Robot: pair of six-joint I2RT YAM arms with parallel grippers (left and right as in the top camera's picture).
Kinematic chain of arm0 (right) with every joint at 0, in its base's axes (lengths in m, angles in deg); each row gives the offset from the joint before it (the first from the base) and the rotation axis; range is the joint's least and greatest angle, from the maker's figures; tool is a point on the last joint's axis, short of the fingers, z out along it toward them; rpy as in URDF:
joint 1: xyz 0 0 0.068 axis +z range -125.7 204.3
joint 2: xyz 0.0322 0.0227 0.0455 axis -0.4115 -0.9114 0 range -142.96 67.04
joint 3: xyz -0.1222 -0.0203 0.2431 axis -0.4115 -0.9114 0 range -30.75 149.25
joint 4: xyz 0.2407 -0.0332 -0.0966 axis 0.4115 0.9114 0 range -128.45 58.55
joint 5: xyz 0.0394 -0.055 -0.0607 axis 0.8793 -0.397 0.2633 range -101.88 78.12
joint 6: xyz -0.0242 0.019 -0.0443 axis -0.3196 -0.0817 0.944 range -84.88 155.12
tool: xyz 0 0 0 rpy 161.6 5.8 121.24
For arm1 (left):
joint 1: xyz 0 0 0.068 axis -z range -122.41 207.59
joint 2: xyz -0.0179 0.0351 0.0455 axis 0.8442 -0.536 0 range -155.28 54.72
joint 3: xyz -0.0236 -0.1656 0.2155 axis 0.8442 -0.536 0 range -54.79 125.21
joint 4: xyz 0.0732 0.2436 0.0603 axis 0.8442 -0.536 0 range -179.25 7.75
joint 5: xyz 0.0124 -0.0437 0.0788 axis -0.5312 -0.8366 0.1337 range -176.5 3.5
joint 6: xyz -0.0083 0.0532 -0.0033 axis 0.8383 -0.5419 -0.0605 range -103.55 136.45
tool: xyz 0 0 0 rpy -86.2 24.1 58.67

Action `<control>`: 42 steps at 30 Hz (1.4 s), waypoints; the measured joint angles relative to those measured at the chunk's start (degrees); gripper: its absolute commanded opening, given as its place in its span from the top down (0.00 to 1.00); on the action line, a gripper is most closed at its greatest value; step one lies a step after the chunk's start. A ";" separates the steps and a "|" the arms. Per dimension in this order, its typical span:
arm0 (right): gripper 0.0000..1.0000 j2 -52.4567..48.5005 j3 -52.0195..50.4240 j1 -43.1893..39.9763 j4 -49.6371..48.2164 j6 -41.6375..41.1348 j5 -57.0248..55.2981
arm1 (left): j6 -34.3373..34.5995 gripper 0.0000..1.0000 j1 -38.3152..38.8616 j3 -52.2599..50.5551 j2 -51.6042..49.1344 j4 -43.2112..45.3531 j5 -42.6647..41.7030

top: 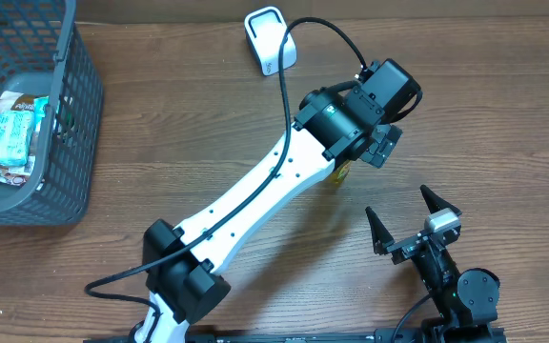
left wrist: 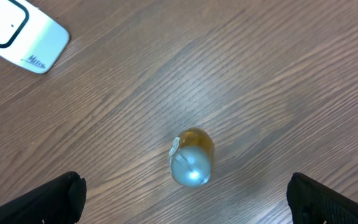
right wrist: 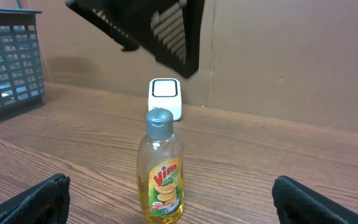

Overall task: Scan the item barcode
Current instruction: 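Lower the Vim bottle upright onto the table and release it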

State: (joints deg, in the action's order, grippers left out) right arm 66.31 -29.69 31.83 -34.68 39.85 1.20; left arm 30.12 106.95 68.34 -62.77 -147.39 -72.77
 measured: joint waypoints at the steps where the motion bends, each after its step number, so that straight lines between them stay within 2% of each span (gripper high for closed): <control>1: 0.00 0.00 0.00 0.00 0.02 -0.02 -0.02 | -0.46 0.00 0.00 0.00 -0.55 -0.07 -0.02; 13: 0.00 0.00 0.00 0.00 0.04 -0.02 -0.02 | -2.05 0.00 -1.14 -0.63 -6.88 0.28 -0.04; 15: 0.00 0.00 0.00 0.00 0.02 0.00 -0.02 | -2.03 0.04 -1.14 -0.63 -7.69 0.44 -0.90; 24: 0.00 0.00 0.00 0.00 0.02 -0.04 -0.02 | -1.95 0.46 -1.14 -0.68 -13.53 0.85 -3.48; 29: 0.00 0.00 0.00 0.00 0.00 -0.02 0.00 | -1.57 0.49 -1.16 -0.98 -14.16 0.87 -3.69; 32: 0.00 0.00 0.00 0.00 0.04 -0.02 0.00 | 0.87 0.50 -1.25 -0.98 -14.16 0.76 -3.74; 36: 0.00 0.00 0.00 0.00 0.00 -0.02 0.00 | 6.10 0.67 -1.40 -0.98 -14.16 0.00 -3.78; 37: 0.00 0.00 0.00 0.00 0.00 0.00 0.00 | 7.56 0.68 -1.42 -0.98 -14.16 -0.07 -3.69; 42: 0.00 0.00 0.00 0.00 0.00 0.00 0.00 | 12.66 0.60 -1.49 -0.98 -14.16 -0.42 -3.63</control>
State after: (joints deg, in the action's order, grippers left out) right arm 66.31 -29.69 31.83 -34.68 39.85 1.20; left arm 42.77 105.47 67.35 -76.93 -147.81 -76.39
